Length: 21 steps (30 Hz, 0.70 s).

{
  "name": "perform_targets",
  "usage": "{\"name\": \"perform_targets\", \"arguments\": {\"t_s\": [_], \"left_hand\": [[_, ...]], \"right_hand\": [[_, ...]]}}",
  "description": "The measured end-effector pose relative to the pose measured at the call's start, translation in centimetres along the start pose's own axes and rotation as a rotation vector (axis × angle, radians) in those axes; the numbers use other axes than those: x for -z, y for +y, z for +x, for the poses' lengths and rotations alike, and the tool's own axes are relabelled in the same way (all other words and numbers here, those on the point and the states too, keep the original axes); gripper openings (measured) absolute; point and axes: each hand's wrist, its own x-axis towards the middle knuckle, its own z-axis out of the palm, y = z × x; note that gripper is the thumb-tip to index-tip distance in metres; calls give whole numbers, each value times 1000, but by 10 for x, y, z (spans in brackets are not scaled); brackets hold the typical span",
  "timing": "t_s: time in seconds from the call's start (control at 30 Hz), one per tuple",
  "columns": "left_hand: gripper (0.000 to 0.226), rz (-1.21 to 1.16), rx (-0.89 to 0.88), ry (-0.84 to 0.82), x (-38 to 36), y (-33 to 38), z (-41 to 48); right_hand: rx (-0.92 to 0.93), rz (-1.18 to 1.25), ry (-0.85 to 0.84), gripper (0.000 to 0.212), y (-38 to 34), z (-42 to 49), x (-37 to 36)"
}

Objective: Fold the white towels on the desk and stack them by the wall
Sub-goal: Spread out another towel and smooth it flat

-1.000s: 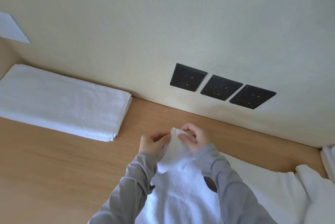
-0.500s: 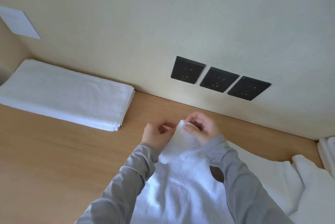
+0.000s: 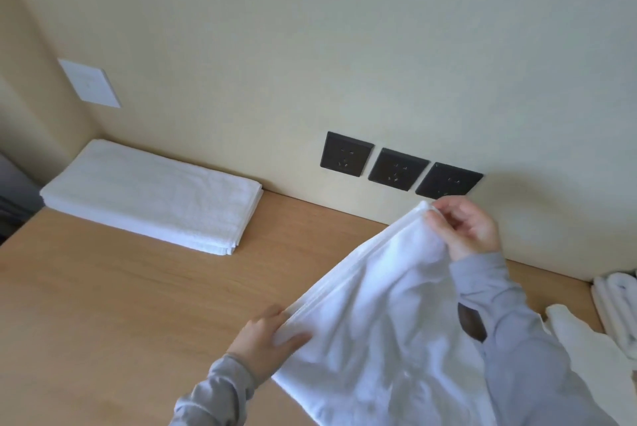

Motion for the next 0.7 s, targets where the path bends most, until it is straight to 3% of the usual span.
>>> {"name": "perform_targets", "arguments": {"t_s": [0.07, 0.17, 0.43, 0.57, 0.7], "left_hand": [[21, -25, 31, 115, 8, -7, -4], [24, -140, 4, 223, 26, 3, 2], [34, -47, -132, 401, 73, 69, 25], [39, 22, -399, 483, 113, 138, 27], [72, 151, -711, 581, 160, 236, 32]], "right_hand": [[18, 12, 73, 29, -6, 5, 21], [26, 20, 159, 29, -13, 11, 46], [75, -41, 281, 24, -39, 23, 86], [141, 21, 377, 22, -78, 29, 114], [263, 159, 485, 23, -144, 39, 150]]}}
